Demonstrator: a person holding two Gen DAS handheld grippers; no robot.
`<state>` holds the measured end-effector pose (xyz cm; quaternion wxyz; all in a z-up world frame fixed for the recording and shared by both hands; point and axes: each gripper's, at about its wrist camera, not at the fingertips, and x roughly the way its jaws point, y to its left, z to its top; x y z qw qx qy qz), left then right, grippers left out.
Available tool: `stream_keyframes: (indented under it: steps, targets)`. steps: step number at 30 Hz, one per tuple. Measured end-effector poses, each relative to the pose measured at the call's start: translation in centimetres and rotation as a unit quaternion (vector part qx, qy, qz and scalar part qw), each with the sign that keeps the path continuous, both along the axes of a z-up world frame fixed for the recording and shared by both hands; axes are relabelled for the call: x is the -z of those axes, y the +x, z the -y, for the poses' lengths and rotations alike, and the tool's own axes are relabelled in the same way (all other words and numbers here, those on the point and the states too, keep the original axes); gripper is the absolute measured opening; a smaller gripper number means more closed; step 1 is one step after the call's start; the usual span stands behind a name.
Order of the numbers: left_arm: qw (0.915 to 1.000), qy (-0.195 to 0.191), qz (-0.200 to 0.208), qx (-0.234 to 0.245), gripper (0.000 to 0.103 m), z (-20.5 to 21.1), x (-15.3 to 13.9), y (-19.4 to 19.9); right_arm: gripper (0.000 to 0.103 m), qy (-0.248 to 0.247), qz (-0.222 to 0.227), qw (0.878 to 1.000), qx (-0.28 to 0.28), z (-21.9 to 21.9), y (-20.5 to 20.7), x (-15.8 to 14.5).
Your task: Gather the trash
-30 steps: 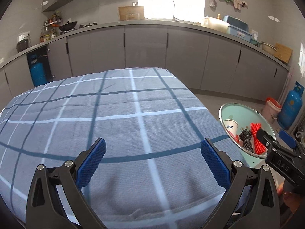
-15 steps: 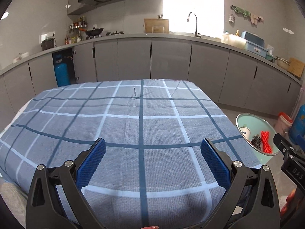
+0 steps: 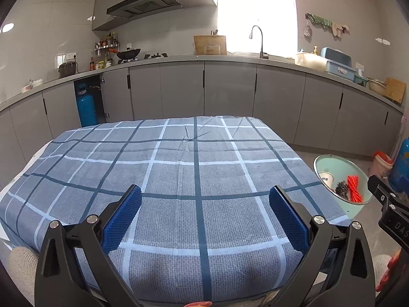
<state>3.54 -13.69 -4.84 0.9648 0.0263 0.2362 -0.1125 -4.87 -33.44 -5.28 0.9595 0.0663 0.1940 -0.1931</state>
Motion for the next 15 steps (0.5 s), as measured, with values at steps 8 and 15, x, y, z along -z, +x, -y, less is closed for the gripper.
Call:
stream_keyframes:
  steps: [8,15]
  targets:
    - [1.0000,0.002,0.003,0.001,0.098,0.17,0.00,-0.13,0.099,-0.005,0.003,1.000,-0.001,-0.07,-0.16,-0.17]
    - [1.0000,0.001,-0.002,-0.002,0.098,-0.02,0.18,0.12,0.099,-0.002,-0.001,1.000,-0.002,-0.03,0.16,-0.10]
